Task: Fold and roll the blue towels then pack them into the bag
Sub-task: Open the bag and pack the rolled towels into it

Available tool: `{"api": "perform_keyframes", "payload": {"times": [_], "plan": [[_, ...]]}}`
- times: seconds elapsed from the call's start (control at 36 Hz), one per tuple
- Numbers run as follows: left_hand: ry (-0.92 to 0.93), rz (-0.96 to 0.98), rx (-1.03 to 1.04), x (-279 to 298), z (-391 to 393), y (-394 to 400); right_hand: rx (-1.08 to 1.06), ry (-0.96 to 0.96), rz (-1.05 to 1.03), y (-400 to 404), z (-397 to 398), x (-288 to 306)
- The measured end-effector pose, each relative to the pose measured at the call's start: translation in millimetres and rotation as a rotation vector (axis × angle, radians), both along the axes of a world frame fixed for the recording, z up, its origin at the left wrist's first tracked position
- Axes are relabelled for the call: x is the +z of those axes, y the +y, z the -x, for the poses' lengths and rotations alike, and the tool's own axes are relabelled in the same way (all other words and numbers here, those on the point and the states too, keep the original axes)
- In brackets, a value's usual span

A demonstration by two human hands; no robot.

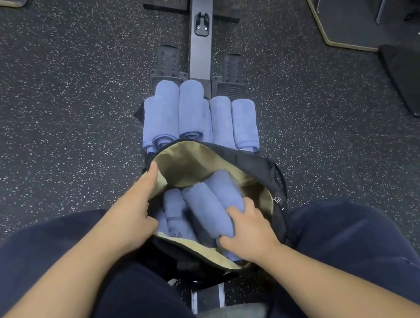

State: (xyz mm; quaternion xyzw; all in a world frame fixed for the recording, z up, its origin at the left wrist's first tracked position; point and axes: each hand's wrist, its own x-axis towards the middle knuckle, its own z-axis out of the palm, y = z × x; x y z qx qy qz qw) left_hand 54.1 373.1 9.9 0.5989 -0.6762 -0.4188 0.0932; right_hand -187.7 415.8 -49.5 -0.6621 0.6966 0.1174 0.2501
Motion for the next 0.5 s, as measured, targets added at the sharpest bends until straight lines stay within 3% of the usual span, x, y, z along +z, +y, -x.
{"api": "perform_keyframes", "payload": {"times": [0.28,0.5], "plan": [[-0.004,0.009,-0.040,-4.6,-2.5,-0.4,-0.174,0.022,-0.243,6.6,5.6,-1.9],[-0.028,-0.010,-0.098,2.3,-3.1,4.9,-0.321,0.076,-0.236,-4.9,18.9,-1.7]]}}
